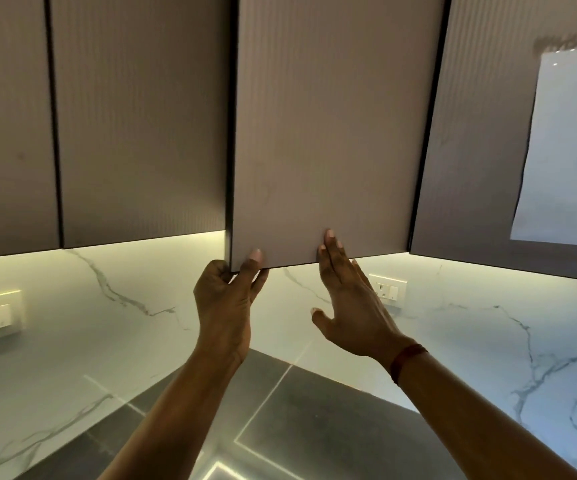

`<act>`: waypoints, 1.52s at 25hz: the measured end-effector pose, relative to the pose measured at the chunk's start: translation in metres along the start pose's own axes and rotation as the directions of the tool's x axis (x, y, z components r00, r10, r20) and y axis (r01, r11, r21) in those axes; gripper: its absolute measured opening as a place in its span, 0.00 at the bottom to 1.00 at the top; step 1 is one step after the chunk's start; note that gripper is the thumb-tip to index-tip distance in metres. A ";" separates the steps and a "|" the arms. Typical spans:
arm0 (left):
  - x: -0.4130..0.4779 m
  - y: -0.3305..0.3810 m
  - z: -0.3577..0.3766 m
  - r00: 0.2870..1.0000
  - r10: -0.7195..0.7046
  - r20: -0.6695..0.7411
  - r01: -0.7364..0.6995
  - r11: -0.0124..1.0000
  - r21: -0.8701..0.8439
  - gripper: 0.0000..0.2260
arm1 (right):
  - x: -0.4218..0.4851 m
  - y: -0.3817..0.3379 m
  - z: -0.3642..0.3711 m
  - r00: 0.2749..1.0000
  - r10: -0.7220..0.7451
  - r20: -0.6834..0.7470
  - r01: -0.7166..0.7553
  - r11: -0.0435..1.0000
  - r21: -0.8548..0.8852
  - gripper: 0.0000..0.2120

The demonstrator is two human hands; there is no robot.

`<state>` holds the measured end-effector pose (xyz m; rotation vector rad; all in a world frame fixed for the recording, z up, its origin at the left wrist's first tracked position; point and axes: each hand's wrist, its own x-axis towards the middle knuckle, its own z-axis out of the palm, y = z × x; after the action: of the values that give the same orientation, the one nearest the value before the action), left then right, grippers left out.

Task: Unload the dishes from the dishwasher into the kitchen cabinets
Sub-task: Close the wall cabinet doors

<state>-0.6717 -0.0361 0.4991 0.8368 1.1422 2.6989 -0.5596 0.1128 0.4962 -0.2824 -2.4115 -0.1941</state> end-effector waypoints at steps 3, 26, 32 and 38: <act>-0.024 0.015 0.010 0.999 -0.013 -0.031 0.016 0.995 0.102 0.17 | -0.014 -0.011 -0.015 0.999 0.034 0.028 -0.036 0.995 0.098 0.46; -0.122 0.029 0.065 0.558 0.289 0.778 -0.682 0.693 0.232 0.20 | -0.127 -0.097 -0.142 0.880 0.113 -0.461 -0.262 0.925 -0.274 0.30; -0.128 0.010 0.085 0.295 0.152 0.943 -0.746 0.654 0.128 0.35 | -0.151 -0.083 -0.161 0.891 0.176 -0.418 -0.301 0.919 -0.255 0.28; -0.133 -0.001 0.100 0.173 0.013 0.985 -0.844 0.518 0.142 0.39 | -0.172 -0.058 -0.170 0.908 0.205 -0.364 -0.402 0.668 -0.626 0.31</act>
<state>-0.5074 -0.0104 0.4954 2.8247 1.6172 1.0913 -0.3415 -0.0055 0.5069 -0.9391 -1.8846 -0.9291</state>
